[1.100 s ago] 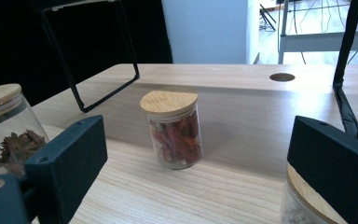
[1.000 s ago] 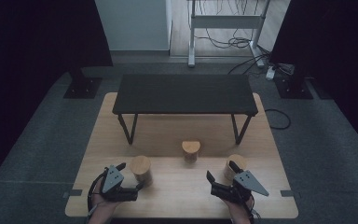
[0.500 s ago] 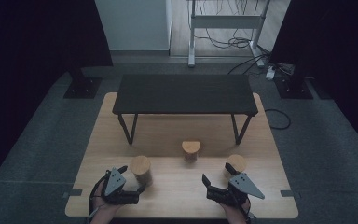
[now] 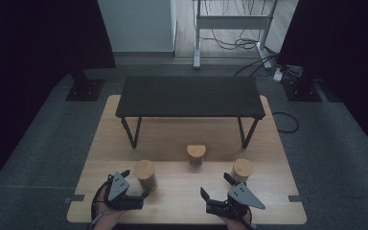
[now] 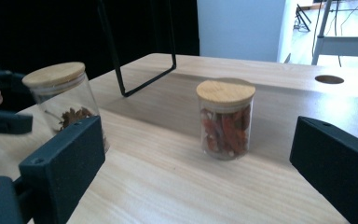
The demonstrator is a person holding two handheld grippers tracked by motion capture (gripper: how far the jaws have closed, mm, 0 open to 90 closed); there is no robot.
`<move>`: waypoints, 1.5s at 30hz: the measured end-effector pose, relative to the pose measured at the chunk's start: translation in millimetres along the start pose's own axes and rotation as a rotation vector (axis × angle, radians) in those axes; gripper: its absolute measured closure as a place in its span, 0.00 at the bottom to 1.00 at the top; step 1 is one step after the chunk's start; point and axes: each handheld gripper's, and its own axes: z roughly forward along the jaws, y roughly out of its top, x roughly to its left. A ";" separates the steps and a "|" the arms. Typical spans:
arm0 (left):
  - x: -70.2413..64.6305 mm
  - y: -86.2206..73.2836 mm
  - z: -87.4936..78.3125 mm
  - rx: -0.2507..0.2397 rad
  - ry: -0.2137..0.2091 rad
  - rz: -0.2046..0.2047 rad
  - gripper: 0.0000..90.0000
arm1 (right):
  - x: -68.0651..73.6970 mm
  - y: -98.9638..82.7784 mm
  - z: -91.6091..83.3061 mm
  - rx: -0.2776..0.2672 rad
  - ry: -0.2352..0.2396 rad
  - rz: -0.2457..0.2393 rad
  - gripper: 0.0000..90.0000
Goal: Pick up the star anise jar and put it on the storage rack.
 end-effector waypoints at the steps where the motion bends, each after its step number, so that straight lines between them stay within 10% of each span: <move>1: 0.0 0.0 0.0 0.000 0.000 0.000 0.01 | 0.0 0.0 0.0 0.000 0.000 0.000 0.03; 25: 9.8 10.3 20.0 0.043 -0.003 -0.060 0.01 | 7.1 -3.1 -3.2 0.039 0.088 -0.025 0.03; 45: 6.2 17.5 40.2 0.068 -0.005 -0.013 0.05 | 3.0 -2.4 -5.0 0.036 0.061 -0.012 0.03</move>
